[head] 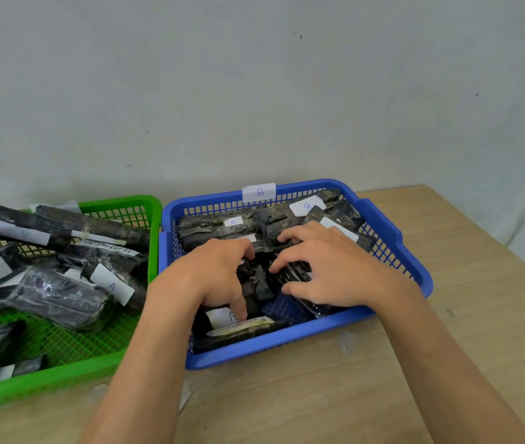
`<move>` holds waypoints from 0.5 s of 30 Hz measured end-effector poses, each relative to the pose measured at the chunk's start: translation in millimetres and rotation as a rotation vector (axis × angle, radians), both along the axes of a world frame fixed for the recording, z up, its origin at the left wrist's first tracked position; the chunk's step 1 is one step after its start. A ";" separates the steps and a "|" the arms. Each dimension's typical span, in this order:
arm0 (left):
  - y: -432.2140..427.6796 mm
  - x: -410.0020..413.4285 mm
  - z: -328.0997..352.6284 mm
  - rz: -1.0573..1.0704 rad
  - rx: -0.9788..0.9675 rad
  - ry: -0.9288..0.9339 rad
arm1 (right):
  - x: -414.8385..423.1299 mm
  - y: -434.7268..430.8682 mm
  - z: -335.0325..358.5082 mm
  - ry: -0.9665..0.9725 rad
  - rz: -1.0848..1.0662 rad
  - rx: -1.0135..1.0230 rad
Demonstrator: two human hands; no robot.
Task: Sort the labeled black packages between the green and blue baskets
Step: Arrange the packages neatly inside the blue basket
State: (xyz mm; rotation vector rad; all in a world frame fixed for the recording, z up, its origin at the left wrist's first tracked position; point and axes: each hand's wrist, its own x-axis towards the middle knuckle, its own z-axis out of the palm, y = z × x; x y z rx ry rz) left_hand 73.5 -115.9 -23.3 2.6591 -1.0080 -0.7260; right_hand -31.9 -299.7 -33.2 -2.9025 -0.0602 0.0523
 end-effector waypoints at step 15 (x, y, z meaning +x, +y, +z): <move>61.7 41.4 28.9 0.393 -1.124 0.056 | 11.6 32.7 -8.5 -0.067 -0.050 -0.061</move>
